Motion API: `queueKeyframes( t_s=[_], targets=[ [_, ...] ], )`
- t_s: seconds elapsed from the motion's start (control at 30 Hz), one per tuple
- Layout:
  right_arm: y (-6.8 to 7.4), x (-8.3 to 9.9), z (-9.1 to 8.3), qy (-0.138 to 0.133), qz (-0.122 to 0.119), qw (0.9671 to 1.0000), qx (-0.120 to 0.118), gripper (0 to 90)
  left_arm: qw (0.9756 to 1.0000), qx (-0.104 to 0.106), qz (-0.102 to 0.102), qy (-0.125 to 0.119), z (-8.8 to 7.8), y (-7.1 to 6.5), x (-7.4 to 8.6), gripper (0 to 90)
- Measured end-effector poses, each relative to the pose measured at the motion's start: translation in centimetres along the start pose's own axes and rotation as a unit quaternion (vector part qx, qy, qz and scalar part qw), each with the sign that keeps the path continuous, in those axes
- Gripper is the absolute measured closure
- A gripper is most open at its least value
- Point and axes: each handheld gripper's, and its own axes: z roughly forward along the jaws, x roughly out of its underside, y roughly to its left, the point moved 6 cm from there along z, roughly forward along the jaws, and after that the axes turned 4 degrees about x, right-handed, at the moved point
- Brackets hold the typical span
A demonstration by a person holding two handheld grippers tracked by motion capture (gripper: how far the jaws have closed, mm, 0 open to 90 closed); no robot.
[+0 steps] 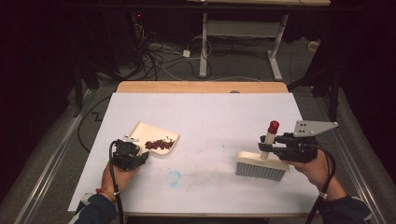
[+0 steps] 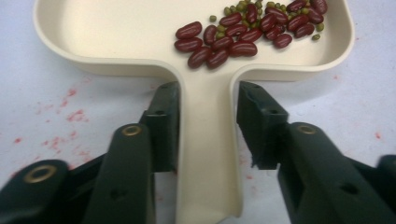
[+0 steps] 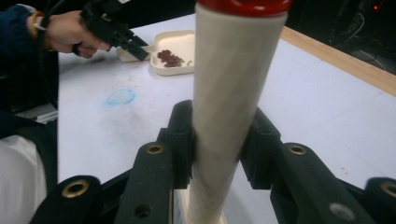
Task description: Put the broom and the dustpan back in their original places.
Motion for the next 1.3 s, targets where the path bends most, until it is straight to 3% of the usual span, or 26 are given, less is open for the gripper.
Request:
queueKeyframes(
  t_s=[0.23,0.33,0.43,0.53,0.63,0.67,0.77,0.87,0.93,0.97,1.1,1.2,1.3],
  targets=[
    [-2.7,-0.5,2.3,0.018,0.022,0.9987,0.043,64.1,0.9997,0.016,0.019,-0.001,-0.4,-1.4,0.2,51.1],
    [-3.8,-0.4,3.4,0.029,0.042,0.9964,0.068,62.7,0.9994,0.025,0.025,-0.003,-0.5,-1.7,0.2,50.3],
    [-5.1,-0.1,4.3,0.032,0.066,0.9933,0.090,62.1,0.9979,0.033,0.054,-0.013,-1.0,-2.1,0.1,46.9],
    [-6.2,0.3,5.0,0.032,0.090,0.9901,0.102,61.4,0.9920,0.026,0.118,-0.036,-2.0,-2.6,0.1,41.4],
    [-7.0,0.7,5.7,0.040,0.101,0.9871,0.118,60.5,0.9834,0.046,0.164,-0.062,-3.0,-2.8,0.2,34.5],
    [-7.2,0.8,5.8,0.044,0.103,0.9861,0.123,59.9,0.9806,0.051,0.174,-0.074,-3.3,-2.9,0.2,34.2],
    [-7.8,1.1,6.3,0.053,0.109,0.9817,0.147,58.7,0.9702,0.038,0.202,-0.128,-4.6,-2.8,0.2,31.2],
    [-8.3,1.2,6.8,0.060,0.104,0.9786,0.168,57.5,0.9632,0.042,0.223,-0.144,-5.2,-2.9,0.4,26.8],
    [-8.6,1.3,7.2,0.063,0.104,0.9774,0.173,57.4,0.9602,0.044,0.231,-0.151,-5.5,-3.0,0.7,24.0],
    [-8.7,1.3,7.5,0.064,0.104,0.9770,0.175,57.2,0.9593,0.045,0.234,-0.152,-5.6,-3.1,1.0,23.9],
    [-9.1,1.6,8.5,0.078,0.106,0.9724,0.193,56.3,0.9612,0.048,0.234,-0.138,-5.3,-3.4,1.9,21.9],
    [-9.6,2.0,9.2,0.094,0.107,0.9659,0.216,53.3,0.9609,0.051,0.240,-0.129,-4.9,-3.6,2.4,21.0],
    [-10.1,2.4,9.5,0.103,0.113,0.9570,0.247,45.7,0.9603,0.053,0.241,-0.130,-4.8,-3.8,2.4,20.9]
  ],
)
